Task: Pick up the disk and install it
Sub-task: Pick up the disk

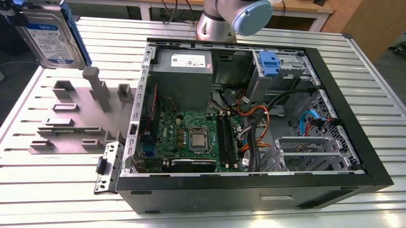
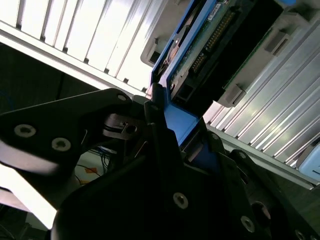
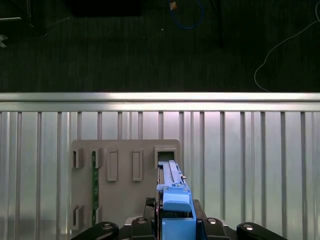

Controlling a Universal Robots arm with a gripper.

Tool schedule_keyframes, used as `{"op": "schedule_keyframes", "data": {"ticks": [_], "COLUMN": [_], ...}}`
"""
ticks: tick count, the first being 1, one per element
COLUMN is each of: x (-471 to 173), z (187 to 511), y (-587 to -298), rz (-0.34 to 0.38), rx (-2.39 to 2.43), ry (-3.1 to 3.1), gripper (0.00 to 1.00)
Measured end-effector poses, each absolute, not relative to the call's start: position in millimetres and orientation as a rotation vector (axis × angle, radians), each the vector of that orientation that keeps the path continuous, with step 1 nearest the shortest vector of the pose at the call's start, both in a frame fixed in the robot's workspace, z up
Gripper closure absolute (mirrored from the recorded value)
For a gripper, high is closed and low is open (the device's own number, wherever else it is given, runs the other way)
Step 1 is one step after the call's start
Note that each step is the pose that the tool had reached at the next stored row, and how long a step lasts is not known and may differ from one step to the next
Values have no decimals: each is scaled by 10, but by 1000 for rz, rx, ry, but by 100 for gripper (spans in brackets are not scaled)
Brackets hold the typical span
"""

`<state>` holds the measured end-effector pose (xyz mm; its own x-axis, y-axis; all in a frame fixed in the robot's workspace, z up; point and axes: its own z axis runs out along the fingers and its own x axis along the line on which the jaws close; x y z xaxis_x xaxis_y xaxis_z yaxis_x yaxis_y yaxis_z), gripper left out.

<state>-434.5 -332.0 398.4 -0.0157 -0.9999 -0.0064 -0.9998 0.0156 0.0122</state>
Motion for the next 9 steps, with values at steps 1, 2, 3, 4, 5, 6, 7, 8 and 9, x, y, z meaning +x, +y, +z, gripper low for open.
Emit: {"op": "schedule_keyframes", "data": {"ticks": [1,2,3,4,5,6,7,8,9], "x": [-4345,-4345,-4344,-4344,-4345,-4345,-4345,-4345,-4345], "z": [4001,4017,4035,4054,4072,4091,4100,4111,4119], "y": [-3320,-3320,-3320,-3320,-3320,-3320,-3320,-3320,-3320], "rz": [-21,-21,-21,-21,-21,-21,-21,-21,-21], "rx": [2201,2201,2201,2201,2201,2201,2201,2201,2201], "ry": [-2236,-2236,-2236,-2236,-2236,-2236,-2236,-2236,-2236], "gripper": [64,64,64,64,64,64,64,64,64]}}
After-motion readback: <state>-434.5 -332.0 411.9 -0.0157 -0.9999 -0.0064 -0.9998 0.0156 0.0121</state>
